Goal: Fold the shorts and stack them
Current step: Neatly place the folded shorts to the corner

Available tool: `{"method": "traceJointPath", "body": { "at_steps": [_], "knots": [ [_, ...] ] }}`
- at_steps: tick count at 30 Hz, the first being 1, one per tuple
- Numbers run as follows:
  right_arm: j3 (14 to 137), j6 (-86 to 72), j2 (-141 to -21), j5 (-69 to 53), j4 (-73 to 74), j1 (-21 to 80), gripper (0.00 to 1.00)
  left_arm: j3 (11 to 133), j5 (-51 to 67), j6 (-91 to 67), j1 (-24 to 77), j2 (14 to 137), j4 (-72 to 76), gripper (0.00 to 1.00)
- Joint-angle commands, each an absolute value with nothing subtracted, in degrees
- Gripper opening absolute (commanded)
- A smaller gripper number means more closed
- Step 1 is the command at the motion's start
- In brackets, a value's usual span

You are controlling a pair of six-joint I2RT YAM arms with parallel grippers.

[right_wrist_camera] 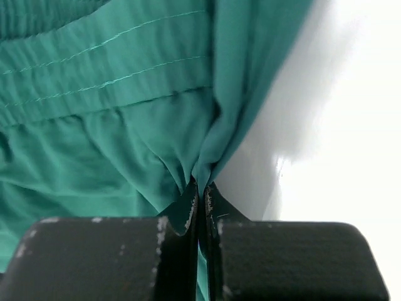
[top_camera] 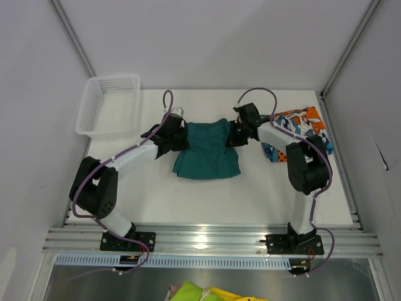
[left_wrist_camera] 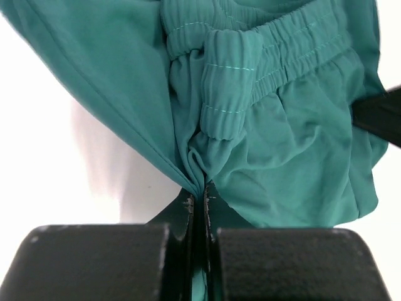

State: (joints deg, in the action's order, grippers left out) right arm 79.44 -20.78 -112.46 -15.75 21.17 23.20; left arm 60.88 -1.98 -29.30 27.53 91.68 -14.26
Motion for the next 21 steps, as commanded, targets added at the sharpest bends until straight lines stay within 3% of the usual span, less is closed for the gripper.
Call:
{"method": "traceJointPath", "body": {
  "at_steps": [1,14,21],
  "knots": [
    [81.74,-19.60,-107.14,-12.39,24.78,24.70,0.00,66.07,-7.73,-32.60,29.79,94.21,-19.50,0.00],
    [86.22,-19.42,-103.18,-13.10,29.00,27.95,0.00,76.37,-11.69,-35.94,37.00,101.95,-24.26,0.00],
    [89.03,-18.28,-101.69,-12.39,34.44,22.07,0.00,82.26,-10.46,-38.05,40.51,103.45,-23.30,0.00]
  ]
}}
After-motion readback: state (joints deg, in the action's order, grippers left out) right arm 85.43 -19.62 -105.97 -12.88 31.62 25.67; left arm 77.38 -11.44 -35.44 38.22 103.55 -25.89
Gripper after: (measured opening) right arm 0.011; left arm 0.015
